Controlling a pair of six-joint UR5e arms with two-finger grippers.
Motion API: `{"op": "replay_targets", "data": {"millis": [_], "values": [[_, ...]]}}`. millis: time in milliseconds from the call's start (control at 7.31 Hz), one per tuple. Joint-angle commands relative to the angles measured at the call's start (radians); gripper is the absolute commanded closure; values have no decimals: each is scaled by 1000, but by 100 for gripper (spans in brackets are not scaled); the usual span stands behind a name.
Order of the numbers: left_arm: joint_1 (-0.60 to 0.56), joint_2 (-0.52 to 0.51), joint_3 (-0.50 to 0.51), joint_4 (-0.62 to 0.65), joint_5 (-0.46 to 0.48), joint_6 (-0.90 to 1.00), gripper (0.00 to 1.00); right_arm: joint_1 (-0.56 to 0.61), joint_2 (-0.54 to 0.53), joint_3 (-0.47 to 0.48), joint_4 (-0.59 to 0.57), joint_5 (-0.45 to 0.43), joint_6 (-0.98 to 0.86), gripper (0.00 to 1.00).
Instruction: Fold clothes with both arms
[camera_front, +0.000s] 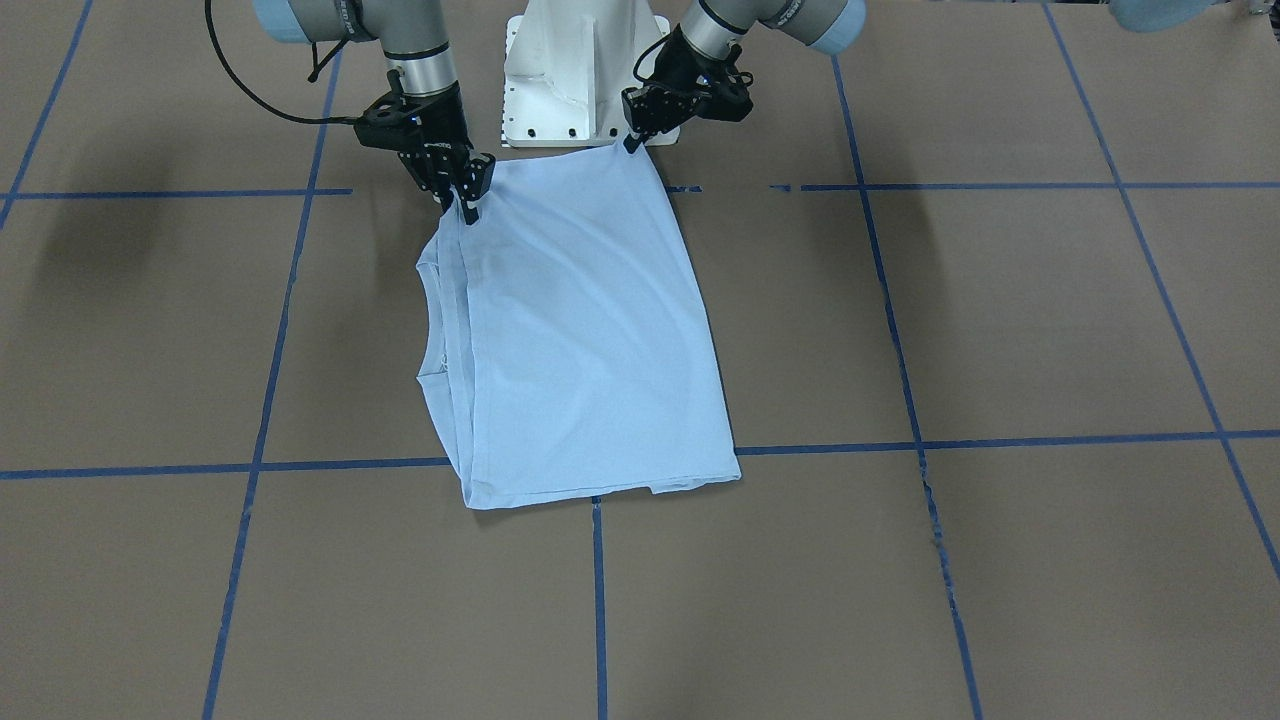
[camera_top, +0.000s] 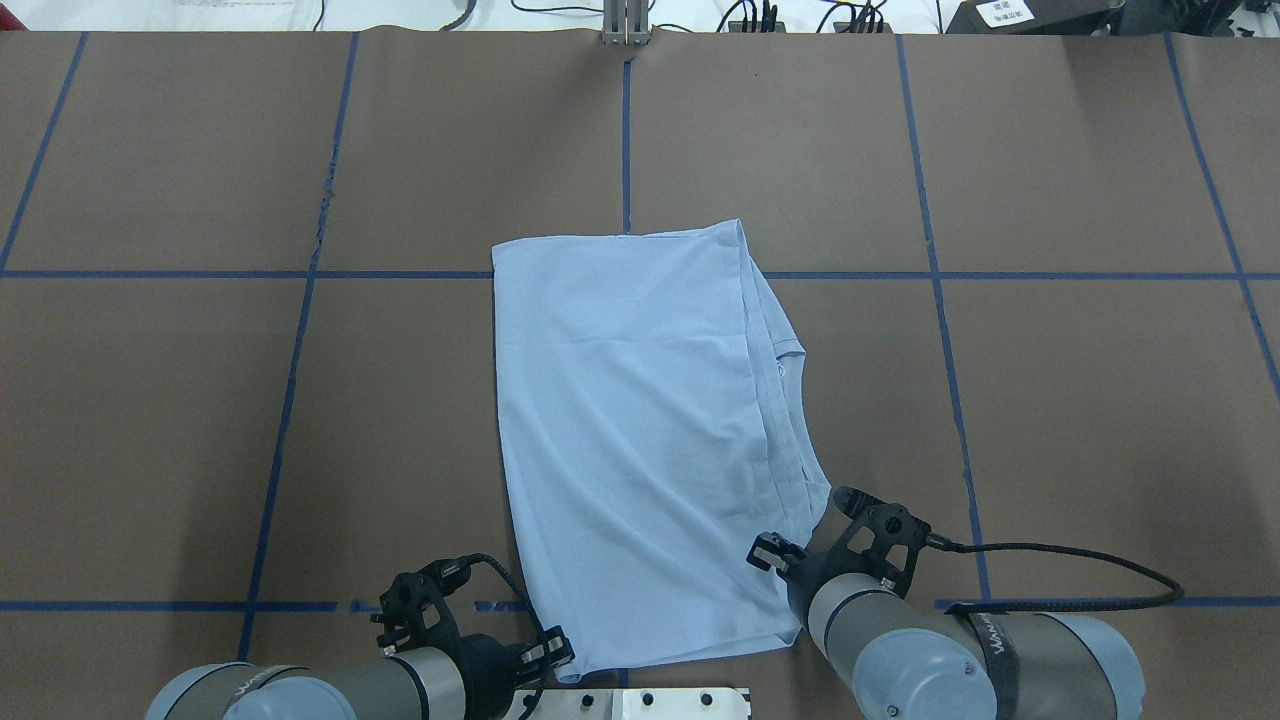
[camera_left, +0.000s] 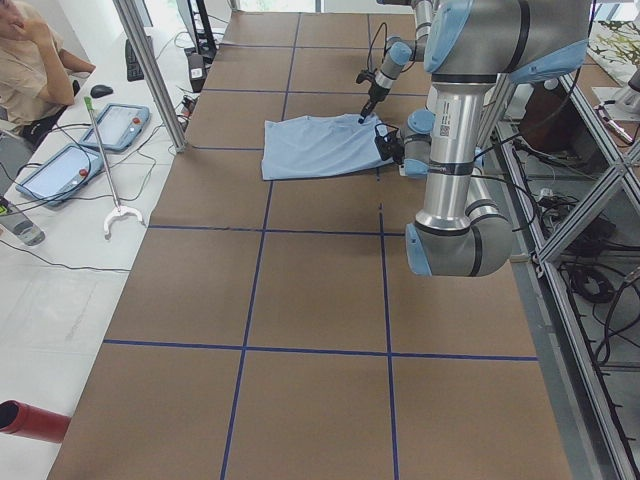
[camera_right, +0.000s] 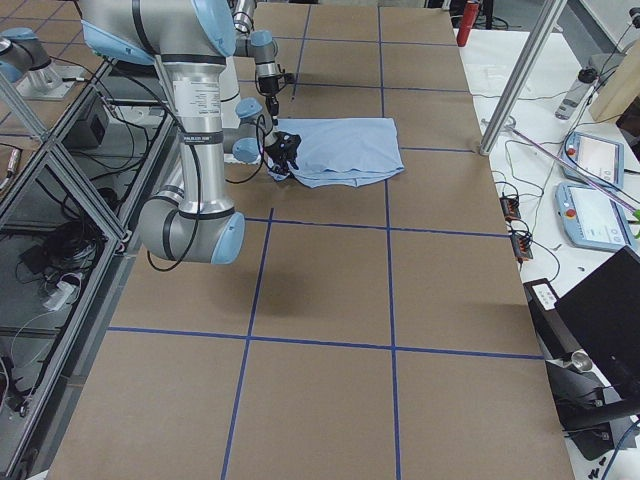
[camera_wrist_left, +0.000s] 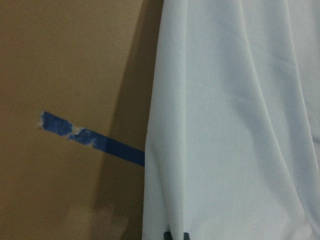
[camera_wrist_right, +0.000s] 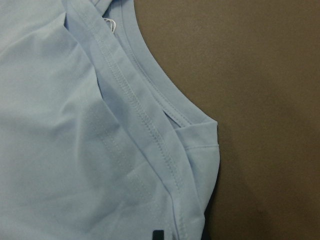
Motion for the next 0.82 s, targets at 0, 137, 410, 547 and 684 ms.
{"op": "replay_targets", "data": {"millis": [0, 137, 410, 547, 684], "values": [[0, 2, -7, 0, 0, 0, 100, 0, 3, 0, 0, 1, 0, 100], [-2, 2, -9, 0, 0, 3, 100, 2, 3, 3, 0, 3, -1, 100], [-15, 25, -126, 41, -44, 26, 100, 16, 2, 46, 0, 27, -1, 100], [-15, 43, -236, 157, -58, 28, 100, 33, -4, 99, -2, 64, -1, 100], [-15, 40, -359, 298, -67, 31, 100, 65, -11, 163, -44, 96, -1, 100]]}}
